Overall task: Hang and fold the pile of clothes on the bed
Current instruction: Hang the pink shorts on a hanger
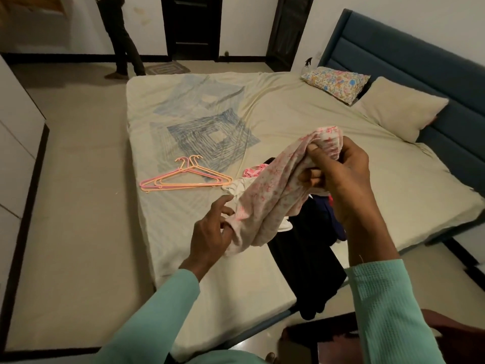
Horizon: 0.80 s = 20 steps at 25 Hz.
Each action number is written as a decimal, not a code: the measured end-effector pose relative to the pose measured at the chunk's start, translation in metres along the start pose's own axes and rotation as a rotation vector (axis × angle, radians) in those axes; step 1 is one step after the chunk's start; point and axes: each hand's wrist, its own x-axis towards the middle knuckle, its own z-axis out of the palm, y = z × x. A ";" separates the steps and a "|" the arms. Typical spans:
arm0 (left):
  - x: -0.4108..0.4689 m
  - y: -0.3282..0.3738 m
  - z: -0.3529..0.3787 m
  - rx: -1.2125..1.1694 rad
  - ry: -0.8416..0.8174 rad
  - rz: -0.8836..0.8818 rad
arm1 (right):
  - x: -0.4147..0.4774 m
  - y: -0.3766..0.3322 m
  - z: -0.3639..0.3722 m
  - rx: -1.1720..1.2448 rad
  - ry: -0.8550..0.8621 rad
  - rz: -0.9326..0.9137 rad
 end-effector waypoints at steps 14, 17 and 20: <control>0.060 0.026 -0.132 -0.296 -0.307 0.063 | -0.002 0.086 -0.033 0.153 0.188 0.324; 0.043 0.033 -0.152 -0.124 -0.312 0.209 | -0.016 0.095 -0.034 0.281 0.206 0.185; 0.045 0.035 -0.151 0.148 -0.428 0.171 | -0.017 0.112 -0.040 0.175 0.174 0.231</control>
